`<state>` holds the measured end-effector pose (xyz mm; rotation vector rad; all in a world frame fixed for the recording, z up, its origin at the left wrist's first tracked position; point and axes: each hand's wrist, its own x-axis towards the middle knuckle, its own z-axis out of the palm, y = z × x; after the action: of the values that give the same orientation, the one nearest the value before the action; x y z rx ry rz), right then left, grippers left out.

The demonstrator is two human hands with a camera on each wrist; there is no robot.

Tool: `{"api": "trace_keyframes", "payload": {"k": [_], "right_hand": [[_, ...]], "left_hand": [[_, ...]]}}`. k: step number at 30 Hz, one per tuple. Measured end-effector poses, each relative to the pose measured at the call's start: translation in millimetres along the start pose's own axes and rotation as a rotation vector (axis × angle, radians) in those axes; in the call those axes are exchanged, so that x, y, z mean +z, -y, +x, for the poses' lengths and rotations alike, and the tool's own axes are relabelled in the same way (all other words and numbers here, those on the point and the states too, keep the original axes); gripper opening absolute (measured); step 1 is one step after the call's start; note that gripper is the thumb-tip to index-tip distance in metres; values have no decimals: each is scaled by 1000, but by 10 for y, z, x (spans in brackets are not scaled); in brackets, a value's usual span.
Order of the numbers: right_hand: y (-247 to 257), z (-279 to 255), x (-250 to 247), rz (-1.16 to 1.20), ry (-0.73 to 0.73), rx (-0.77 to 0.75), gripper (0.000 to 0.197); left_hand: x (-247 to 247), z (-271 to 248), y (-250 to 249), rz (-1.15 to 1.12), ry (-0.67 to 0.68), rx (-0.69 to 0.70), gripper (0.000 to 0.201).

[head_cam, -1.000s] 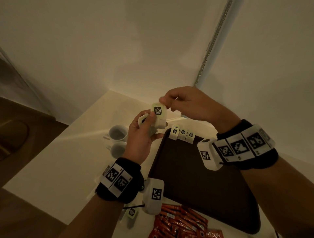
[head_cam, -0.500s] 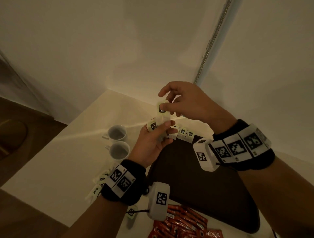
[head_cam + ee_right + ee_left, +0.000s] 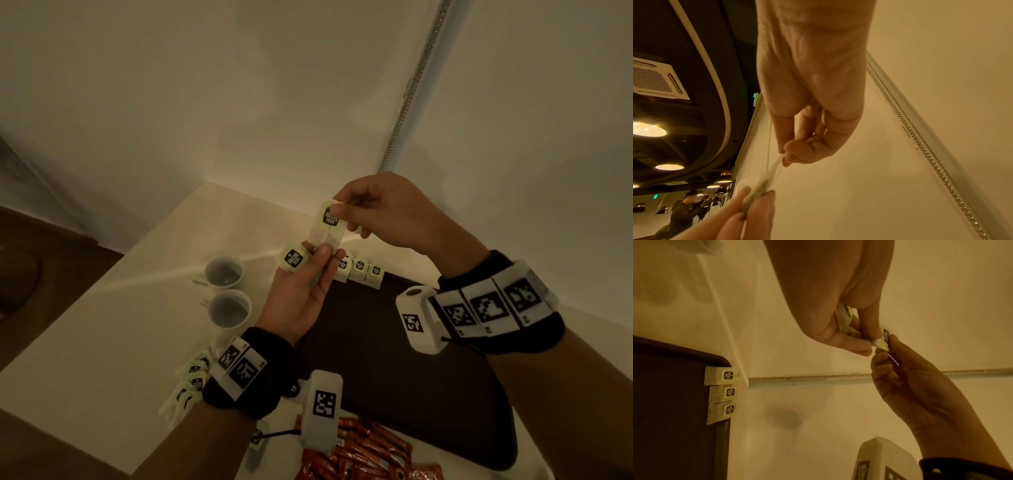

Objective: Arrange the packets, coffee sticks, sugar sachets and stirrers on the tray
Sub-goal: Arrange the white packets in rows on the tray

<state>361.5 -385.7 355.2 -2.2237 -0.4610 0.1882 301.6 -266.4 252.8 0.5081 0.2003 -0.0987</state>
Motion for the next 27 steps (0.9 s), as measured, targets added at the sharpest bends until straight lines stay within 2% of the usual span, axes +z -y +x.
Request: {"api": "trace_keyframes", "payload": {"k": [5,7,10,12,14,17,22,24,27], "right_hand": [[-90,27,-49,21,16,-10,4],[-143,48,-52,25,23,-10,4],[-245,75,-69,38,1,-15,2],[-400,108,-78,55,-21,9,4],[-659,162,-46,40,-13,56,6],[-1164,256,115,-105,46,157,12],[-1920,321,527,-308,204,331,21],[-2111,336,646,-270,193,395,18],[-2293,382,737,-246,81,447,15]], "left_hand": [[26,46,58,35,6,26,23],[16,71,77,56,-12,12,20],[-38,126,91,96,-70,-7,19],[-119,169,64,128,-144,-28,30],[-229,206,5,114,-197,-70,42],[-356,257,-106,74,-201,-113,49],[-446,327,-226,73,-177,-114,51],[-484,344,-241,94,-182,-111,50],[-555,378,-251,123,-205,-109,47]]}}
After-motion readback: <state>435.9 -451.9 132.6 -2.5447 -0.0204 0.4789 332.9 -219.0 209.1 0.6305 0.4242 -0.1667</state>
